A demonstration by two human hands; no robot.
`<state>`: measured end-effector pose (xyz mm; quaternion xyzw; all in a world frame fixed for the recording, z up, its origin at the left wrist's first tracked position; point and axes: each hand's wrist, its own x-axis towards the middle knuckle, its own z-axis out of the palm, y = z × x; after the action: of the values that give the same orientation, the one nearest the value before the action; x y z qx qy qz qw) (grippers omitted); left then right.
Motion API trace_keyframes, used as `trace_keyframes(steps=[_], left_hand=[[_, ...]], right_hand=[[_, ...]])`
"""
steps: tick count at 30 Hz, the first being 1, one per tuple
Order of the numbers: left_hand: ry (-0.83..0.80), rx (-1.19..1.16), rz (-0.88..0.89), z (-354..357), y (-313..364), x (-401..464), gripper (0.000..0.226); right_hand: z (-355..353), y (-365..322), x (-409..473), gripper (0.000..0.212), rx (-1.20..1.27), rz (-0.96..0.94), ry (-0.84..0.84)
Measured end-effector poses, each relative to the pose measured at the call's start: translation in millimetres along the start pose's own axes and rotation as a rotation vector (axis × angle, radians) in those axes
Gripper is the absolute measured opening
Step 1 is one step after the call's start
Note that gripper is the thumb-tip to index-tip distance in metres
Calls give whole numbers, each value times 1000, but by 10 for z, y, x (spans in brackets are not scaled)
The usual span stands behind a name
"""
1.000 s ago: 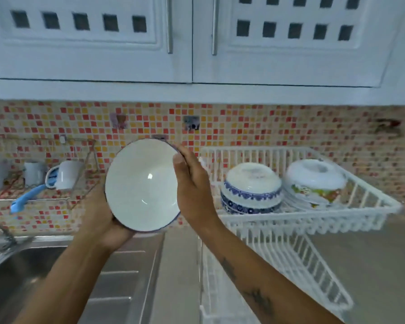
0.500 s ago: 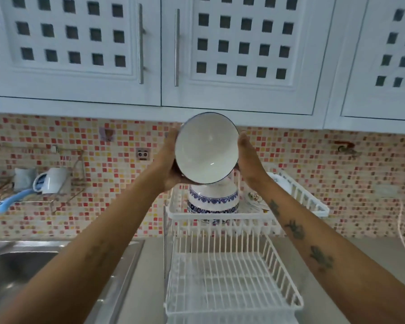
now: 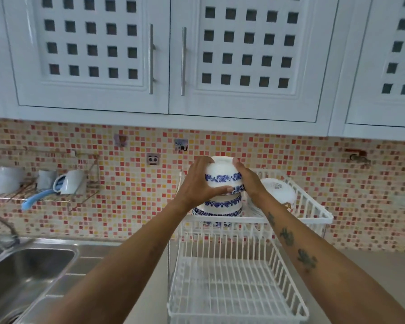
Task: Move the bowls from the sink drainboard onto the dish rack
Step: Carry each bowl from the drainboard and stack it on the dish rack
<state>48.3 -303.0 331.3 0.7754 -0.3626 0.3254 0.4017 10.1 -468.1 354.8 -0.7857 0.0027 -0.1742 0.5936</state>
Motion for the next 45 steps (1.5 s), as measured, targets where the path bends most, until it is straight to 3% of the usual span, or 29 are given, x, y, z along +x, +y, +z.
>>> trace_keyframes(steps=[5,10,18,22,26,29,31,35,39,45], left_hand=[[-58,49,-19,37,-67,-64,85],[-92,85,-36,66,-126,-53,88],[-175,79,-92,136,-135,-63,89],[-173,82,-93,149,-149,-58,94],[-210,91,-133,149,-178,-84,105],[-178,-82,-289,106,-166,-94,106],[-148,-281,-479,77,-152,-83,93],[-283,-473,-783,80,-156,-40,76],[-274,-521,-845,94,-154,23,59],[-323,-549,-857,92,-198,40,57]], right_hand=[[88,154,16,57,63,23,-10],[118,279,107,69,42,32,-32],[85,308,71,56,-49,114,-37],[94,251,4,38,-49,146,-41],[136,272,29,47,-74,119,-6],[124,275,26,34,-27,144,11],[102,256,-5,27,44,212,-27],[48,214,-43,23,141,295,-84],[52,206,-54,22,123,297,-109],[77,281,16,39,111,299,-74]])
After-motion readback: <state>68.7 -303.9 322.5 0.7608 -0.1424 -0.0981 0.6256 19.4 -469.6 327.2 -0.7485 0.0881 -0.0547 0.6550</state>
